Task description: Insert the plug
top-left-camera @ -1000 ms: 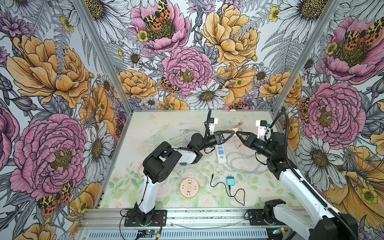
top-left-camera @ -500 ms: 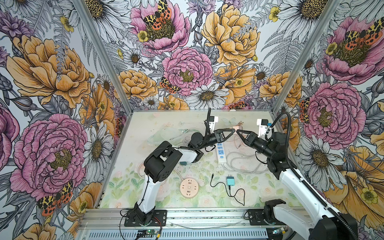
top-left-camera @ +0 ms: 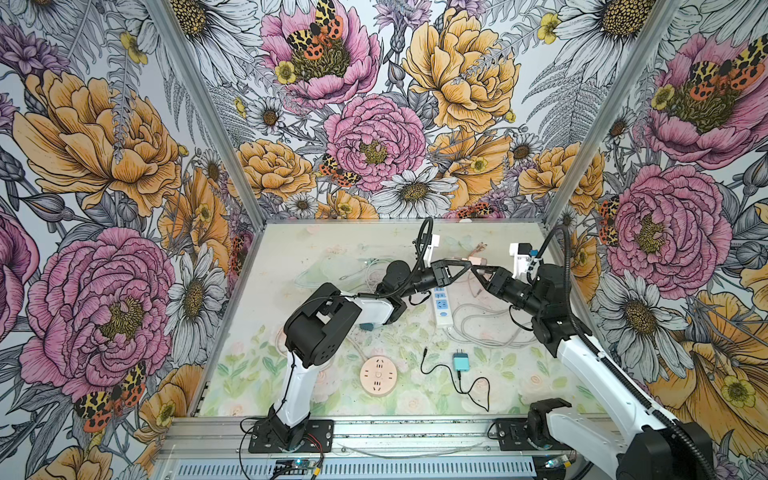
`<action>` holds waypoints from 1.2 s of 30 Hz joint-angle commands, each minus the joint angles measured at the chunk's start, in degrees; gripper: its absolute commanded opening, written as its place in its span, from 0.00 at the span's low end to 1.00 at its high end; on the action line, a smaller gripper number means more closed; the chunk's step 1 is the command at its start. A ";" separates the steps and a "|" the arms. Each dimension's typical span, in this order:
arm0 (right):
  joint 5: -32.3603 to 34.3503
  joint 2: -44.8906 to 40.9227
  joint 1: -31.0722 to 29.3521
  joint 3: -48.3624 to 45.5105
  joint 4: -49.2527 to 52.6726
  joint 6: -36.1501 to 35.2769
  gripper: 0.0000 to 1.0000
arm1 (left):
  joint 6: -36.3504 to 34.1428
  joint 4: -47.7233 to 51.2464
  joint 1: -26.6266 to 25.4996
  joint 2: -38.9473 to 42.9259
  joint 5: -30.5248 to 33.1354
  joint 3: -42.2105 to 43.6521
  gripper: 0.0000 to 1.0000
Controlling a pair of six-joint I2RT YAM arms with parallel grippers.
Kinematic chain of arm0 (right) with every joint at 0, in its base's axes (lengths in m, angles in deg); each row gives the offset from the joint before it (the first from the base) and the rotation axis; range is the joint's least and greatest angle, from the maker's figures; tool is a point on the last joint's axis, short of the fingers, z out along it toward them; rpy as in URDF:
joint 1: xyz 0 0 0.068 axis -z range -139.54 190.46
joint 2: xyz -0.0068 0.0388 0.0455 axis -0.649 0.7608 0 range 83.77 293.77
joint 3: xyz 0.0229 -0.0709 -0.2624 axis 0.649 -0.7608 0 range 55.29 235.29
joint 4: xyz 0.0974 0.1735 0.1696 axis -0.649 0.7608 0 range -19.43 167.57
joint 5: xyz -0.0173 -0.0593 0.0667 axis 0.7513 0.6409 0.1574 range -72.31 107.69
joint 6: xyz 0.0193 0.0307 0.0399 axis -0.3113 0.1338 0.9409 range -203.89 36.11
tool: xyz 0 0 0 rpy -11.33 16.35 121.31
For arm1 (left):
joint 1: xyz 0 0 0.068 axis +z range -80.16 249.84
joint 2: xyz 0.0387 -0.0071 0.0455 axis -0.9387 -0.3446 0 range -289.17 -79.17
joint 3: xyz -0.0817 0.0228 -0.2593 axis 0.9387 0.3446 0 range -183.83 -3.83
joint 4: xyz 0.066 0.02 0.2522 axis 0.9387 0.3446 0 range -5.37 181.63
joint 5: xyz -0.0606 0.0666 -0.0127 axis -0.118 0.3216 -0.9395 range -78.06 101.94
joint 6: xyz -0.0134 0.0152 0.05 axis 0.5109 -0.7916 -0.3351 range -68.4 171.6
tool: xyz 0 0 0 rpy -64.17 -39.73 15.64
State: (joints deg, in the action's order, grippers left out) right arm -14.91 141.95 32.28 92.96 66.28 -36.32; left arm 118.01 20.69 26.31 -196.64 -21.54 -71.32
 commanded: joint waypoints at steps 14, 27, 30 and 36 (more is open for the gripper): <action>-3.55 -6.56 7.40 -0.63 10.45 -3.61 0.63 | -10.23 18.14 1.38 5.48 -0.36 -1.00 0.00; 2.50 -7.07 10.55 2.93 20.33 -7.99 0.61 | -41.33 78.84 1.10 6.32 6.01 -23.68 0.00; 2.74 -7.21 10.54 2.85 20.38 -8.09 0.61 | -44.57 86.80 1.95 4.01 5.99 -28.71 0.00; 4.91 -7.32 10.69 2.67 20.95 -8.15 0.60 | -48.61 107.31 1.04 -1.66 20.46 -41.72 0.00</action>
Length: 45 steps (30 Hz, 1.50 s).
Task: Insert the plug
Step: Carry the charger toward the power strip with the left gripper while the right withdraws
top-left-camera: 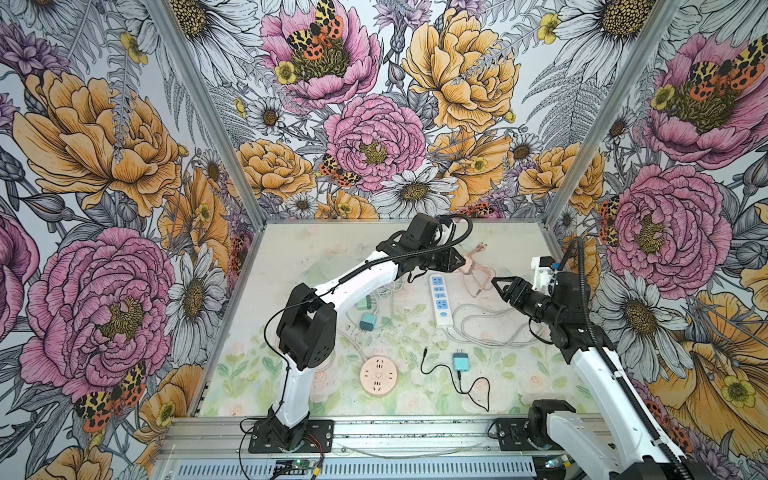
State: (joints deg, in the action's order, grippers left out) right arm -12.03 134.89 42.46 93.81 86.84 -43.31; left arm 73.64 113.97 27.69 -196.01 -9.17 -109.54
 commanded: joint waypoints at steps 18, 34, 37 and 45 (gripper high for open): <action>1.23 15.25 0.24 -0.97 -13.12 0.83 0.46 | -12.79 18.13 0.40 -1.50 -13.02 -7.61 0.00; -0.96 33.34 -3.73 2.11 -24.87 3.60 0.28 | -25.97 30.56 -1.10 -0.96 -14.78 -8.26 0.00; -0.34 36.74 -4.23 5.03 -26.25 3.95 0.27 | -26.90 33.12 -1.25 -2.06 -12.55 -8.55 0.00; 3.78 39.89 -4.76 10.03 -30.30 6.90 0.20 | -27.44 36.02 -1.88 -5.04 -4.75 -9.91 0.00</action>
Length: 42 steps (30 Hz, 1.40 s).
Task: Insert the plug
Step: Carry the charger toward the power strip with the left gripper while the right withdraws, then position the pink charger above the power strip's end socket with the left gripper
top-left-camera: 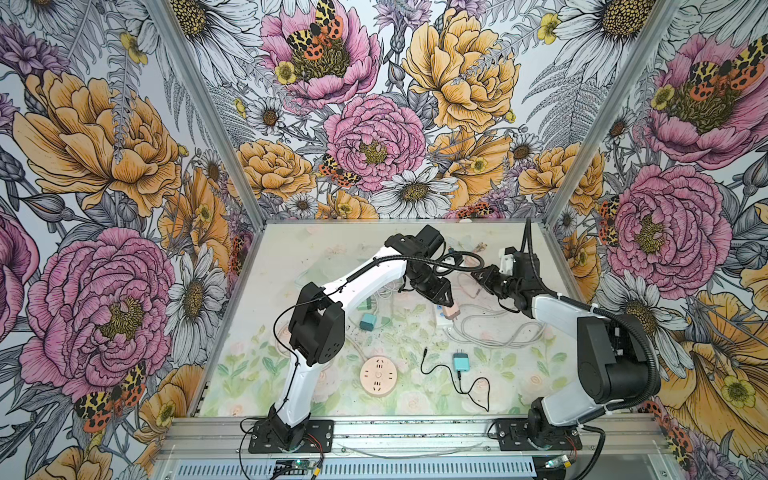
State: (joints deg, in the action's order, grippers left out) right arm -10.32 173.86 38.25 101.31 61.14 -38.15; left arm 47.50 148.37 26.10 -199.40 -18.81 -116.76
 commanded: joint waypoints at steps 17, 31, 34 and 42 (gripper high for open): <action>9.39 -1.47 -1.55 5.15 -5.69 3.73 0.14 | 9.38 6.39 0.34 -11.96 25.56 -16.77 0.00; 11.34 -2.20 -3.93 0.81 -11.46 6.21 0.13 | 25.51 6.30 -0.32 -20.51 36.73 -31.06 0.00; 12.20 -2.19 -4.37 -0.03 -12.28 6.28 0.13 | 28.29 6.32 -0.20 -20.89 38.95 -31.99 0.00; 14.11 -2.90 -5.08 -2.02 -13.05 5.52 0.12 | 32.11 6.37 -0.29 -23.69 39.37 -35.95 0.00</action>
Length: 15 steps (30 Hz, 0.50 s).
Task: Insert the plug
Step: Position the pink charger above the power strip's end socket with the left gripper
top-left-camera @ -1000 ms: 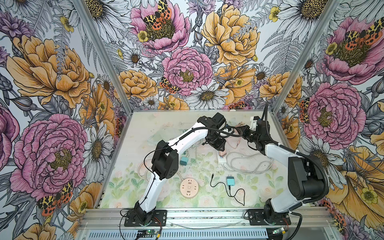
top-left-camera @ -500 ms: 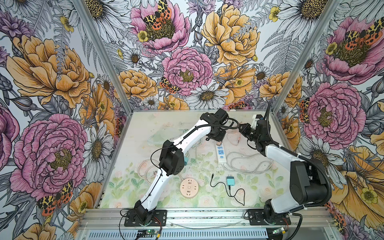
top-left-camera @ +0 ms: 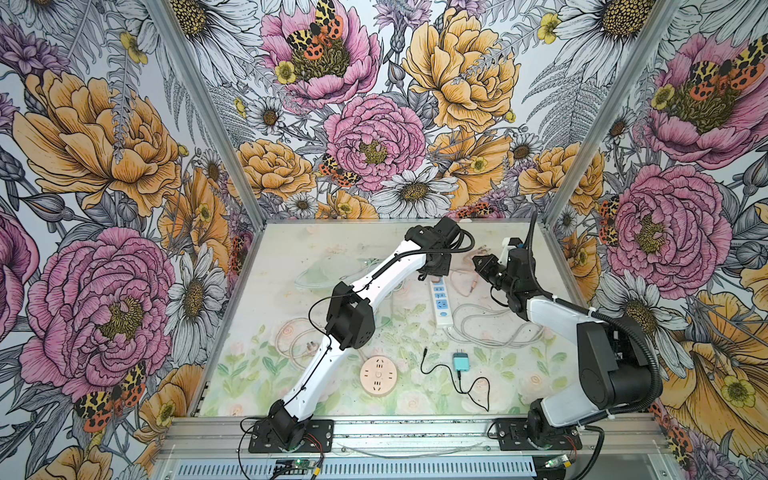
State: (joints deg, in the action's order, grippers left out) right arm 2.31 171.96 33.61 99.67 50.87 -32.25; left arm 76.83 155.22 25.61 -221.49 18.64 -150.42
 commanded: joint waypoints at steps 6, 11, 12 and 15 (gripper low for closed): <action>1.69 -0.26 -0.44 -1.23 -4.53 0.02 0.12 | 5.12 -0.54 0.37 -1.52 3.61 -1.98 0.00; 1.40 1.00 -0.53 -1.40 -5.21 0.35 0.12 | 6.85 -0.52 -0.06 -2.08 4.23 -1.52 0.00; 1.40 1.10 -0.53 -1.40 -5.36 0.39 0.12 | 7.25 -0.58 -0.15 -2.28 4.20 -1.61 0.00; 1.53 1.67 -0.53 -1.84 -5.61 0.24 0.12 | 8.58 -0.48 -0.42 -3.04 3.94 -2.19 0.00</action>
State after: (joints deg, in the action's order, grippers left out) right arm 2.95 172.70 33.50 98.60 47.35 -32.23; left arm 82.86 155.13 25.46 -223.00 21.00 -151.38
